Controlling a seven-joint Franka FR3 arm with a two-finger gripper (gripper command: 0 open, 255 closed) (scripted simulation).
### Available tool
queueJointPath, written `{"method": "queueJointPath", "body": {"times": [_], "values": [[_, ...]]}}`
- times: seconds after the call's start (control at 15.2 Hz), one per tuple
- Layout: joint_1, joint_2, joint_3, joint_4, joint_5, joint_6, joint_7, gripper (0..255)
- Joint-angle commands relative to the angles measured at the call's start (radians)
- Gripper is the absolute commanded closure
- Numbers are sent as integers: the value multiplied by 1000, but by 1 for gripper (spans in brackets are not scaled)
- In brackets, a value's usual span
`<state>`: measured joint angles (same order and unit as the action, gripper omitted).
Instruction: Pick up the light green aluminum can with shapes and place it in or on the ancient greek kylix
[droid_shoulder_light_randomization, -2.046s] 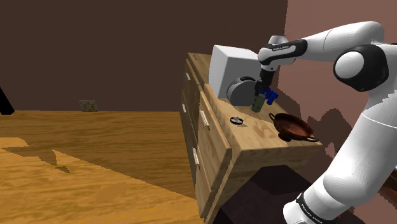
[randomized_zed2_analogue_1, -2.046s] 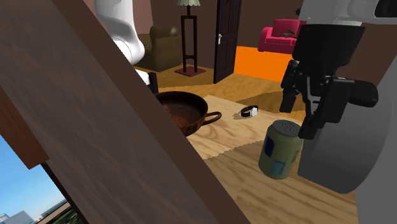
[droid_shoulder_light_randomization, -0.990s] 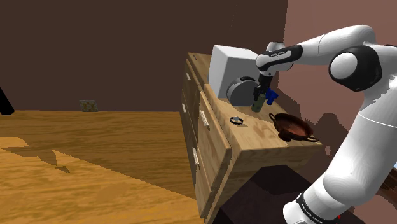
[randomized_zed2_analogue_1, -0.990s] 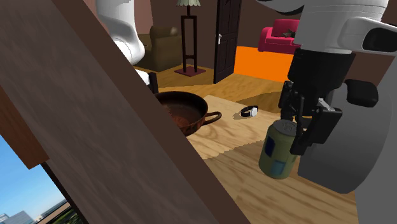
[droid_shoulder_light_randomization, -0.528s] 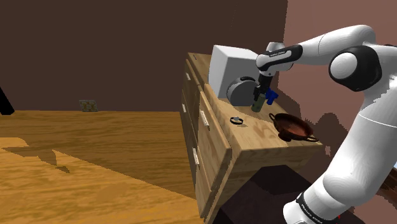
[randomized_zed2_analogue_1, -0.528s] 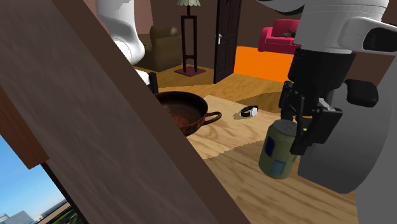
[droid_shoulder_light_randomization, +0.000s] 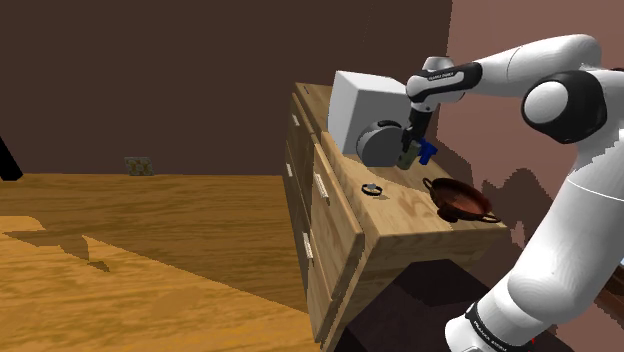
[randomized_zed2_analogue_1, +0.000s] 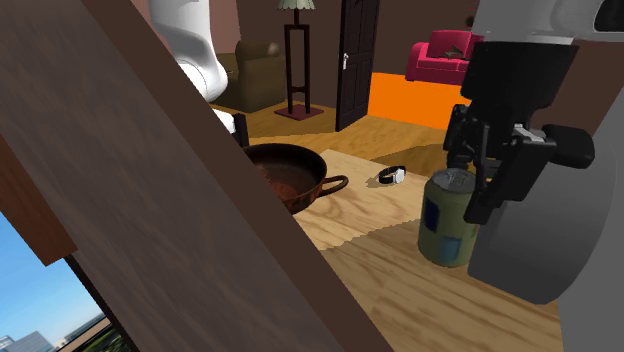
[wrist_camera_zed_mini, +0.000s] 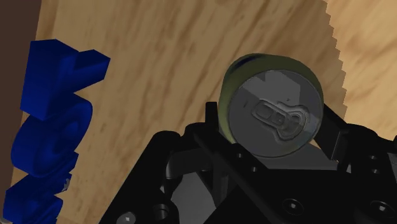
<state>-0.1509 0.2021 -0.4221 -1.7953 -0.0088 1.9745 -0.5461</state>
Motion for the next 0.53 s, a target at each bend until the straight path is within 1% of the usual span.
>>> {"method": "queueJointPath", "body": {"times": [0.0, 0.46], "values": [[2, -9, 0, 18, -3, -25, 2, 255], [3, -25, -2, 92, -10, -115, 0, 255]]}}
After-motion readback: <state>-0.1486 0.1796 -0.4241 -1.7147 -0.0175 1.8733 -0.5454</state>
